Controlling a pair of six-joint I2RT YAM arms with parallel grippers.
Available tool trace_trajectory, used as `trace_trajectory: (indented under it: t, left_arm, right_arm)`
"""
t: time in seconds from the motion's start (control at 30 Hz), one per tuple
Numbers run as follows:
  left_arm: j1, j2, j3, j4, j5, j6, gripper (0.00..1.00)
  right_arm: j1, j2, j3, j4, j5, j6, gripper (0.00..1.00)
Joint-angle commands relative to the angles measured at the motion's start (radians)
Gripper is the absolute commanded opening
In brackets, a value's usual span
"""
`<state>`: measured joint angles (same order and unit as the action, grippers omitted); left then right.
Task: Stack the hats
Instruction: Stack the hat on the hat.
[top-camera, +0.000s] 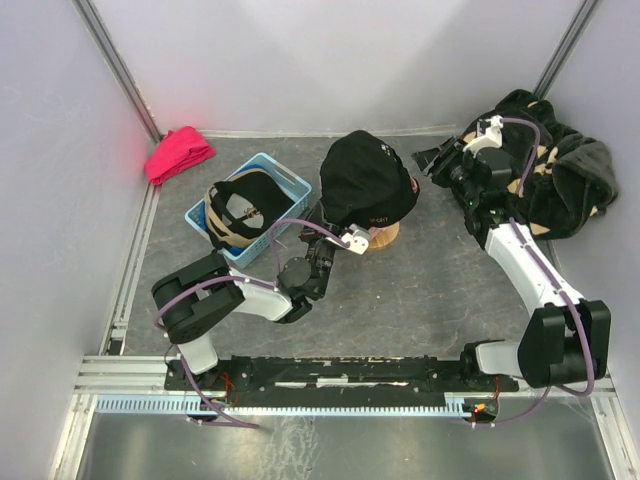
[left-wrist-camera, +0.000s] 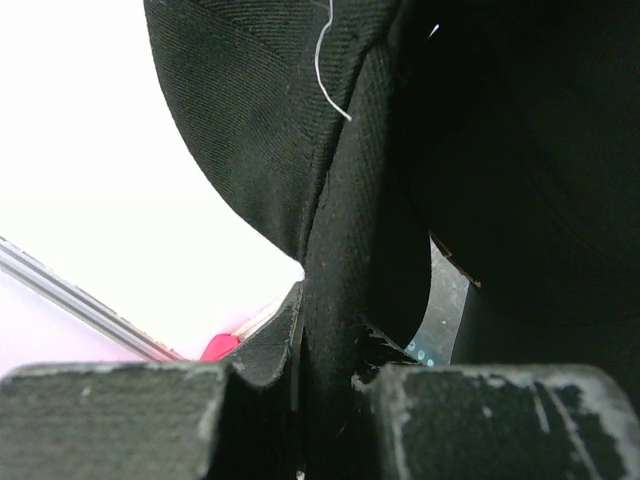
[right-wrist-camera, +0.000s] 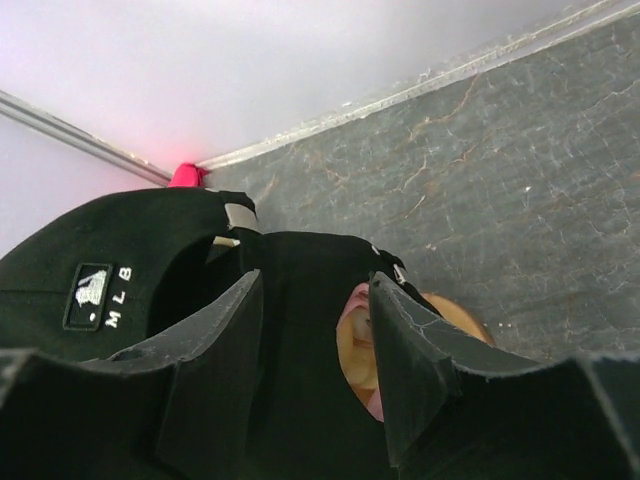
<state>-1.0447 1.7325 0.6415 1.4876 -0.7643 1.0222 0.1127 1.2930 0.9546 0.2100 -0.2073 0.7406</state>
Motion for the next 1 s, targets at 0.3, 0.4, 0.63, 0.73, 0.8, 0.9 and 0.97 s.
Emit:
trace_trajectory:
  t: [0.3,0.4,0.63,0.73,0.8,0.9,0.97]
  left_arm:
    - [0.002,-0.023,0.029,0.056,0.147,-0.074,0.03]
    - [0.003,-0.018,0.036,0.057,0.152,-0.072,0.03]
    - [0.006,-0.006,0.046,0.051,0.159,-0.077,0.03]
    - [0.007,-0.004,0.047,0.048,0.163,-0.081,0.03]
    - [0.009,-0.003,0.047,0.049,0.166,-0.083,0.03]
    - [0.011,-0.001,0.051,0.046,0.17,-0.084,0.03]
    - [0.013,0.001,0.05,0.043,0.172,-0.087,0.03]
  right_arm:
    - [0.07,0.085,0.196,-0.157,-0.039,-0.145,0.55]
    - [0.081,0.1,0.221,-0.206,-0.023,-0.174,0.55]
    - [0.105,0.125,0.257,-0.285,0.042,-0.228,0.53]
    - [0.112,0.128,0.267,-0.308,0.07,-0.248,0.5]
    - [0.117,0.134,0.277,-0.323,0.085,-0.26,0.45]
    - [0.127,0.145,0.3,-0.357,0.113,-0.278,0.36]
    - [0.132,0.149,0.31,-0.371,0.134,-0.29,0.31]
